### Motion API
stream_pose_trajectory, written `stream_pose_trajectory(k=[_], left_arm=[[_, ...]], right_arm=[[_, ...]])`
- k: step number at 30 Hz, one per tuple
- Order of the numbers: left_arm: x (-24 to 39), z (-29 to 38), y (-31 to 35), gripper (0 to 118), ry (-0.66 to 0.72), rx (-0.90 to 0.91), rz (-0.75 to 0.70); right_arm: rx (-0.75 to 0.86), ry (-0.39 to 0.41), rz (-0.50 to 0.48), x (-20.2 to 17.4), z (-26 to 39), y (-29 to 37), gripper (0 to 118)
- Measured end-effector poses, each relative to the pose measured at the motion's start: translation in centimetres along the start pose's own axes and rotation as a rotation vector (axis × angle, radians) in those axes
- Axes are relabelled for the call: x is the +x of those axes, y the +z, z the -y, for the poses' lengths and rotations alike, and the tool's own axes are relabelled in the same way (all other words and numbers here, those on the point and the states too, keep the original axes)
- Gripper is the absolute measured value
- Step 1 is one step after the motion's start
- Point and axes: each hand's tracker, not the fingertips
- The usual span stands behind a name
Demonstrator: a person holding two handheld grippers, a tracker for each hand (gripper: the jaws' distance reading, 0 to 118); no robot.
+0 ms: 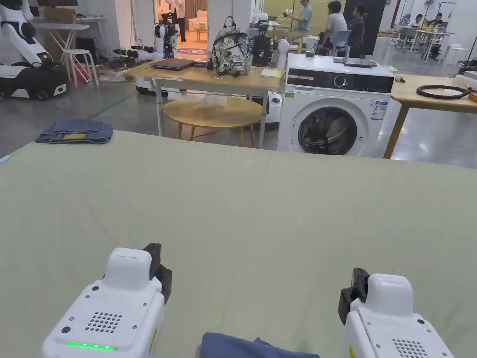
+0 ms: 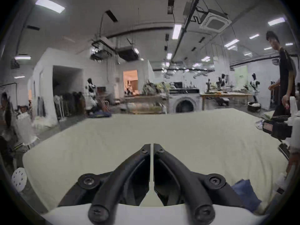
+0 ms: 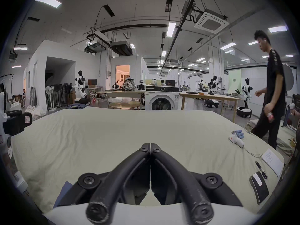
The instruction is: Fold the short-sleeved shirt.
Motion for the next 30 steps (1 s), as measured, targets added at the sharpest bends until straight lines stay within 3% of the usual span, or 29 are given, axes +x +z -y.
stream_pose_trajectory(k=[6, 15, 17, 20, 23, 30], left_arm=[[-0.3, 0.1, -0.5, 0, 0.054, 0.008, -0.008], [-1.5, 2.0, -0.7, 0, 0.09, -0.075, 0.025], [-1.7, 2.5, -0.5, 0, 0.094, -0.095, 0.034], [-2.1, 3.4, -0.1, 0, 0.107, -0.126, 0.046], [-2.6, 4.4, 0.2, 0, 0.137, -0.186, 0.07], [-4.9, 7.4, 0.3, 0, 0.264, -0.438, 0.226]], right_arm=[[-0.015, 0.019, -0.024, 0.1, -0.1, 1.4, 0], [-0.3, 0.099, -0.256, -1.7, 6.0, 4.2, 0], [-0.341, 0.133, -0.257, -2.4, 7.4, 3.6, 0], [-0.392, 0.124, -0.267, -2.9, 8.9, 2.2, 0], [-0.471, 0.159, -0.223, -3.4, 10.7, 0.1, 0], [-0.485, 0.103, -0.163, -3.7, 11.3, -0.9, 0]])
